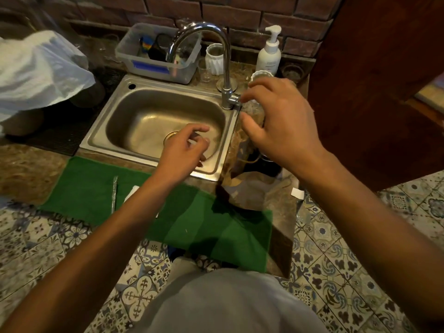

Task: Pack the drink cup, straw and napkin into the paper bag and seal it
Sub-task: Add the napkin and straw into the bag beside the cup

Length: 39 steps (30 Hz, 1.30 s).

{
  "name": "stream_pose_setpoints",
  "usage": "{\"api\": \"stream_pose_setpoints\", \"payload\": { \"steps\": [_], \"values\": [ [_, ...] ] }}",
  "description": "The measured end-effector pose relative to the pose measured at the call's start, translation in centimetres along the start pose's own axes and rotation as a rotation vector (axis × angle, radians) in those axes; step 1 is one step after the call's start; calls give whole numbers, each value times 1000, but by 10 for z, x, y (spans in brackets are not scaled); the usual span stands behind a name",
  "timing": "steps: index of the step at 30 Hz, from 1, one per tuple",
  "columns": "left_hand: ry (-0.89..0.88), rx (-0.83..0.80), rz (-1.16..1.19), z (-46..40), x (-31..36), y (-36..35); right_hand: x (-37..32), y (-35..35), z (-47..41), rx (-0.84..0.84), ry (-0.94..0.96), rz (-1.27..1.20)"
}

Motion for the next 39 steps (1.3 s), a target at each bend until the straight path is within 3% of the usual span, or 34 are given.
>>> {"api": "stream_pose_setpoints", "payload": {
  "steps": [5,13,18,23,32,39],
  "values": [
    [63,121,-19,4,-48,69,-62,-20,-18,-45,94,-87],
    [275,232,-231,18,-166,168,-130,-150,-28,-419,77,-83],
    [300,225,-439,28,-232,199,-146,-249,-17,-668,-15,-81],
    [373,127,-556,33,-288,208,-151,-328,-2,-812,-119,-43],
    [376,-8,-696,23,-308,198,-149,-382,20,-935,-285,42],
    [355,-78,-754,17,-306,195,-148,-387,23,-902,-329,31]
  ]
}}
Point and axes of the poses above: each hand's wrist, its own z-axis away from the middle knuckle, its own y-axis out of the back of the hand, x = y × z, the point moved 8 cm from there along -z, towards the middle knuckle, and after that the axes turned 5 degrees about y, right-handed, at the moved point
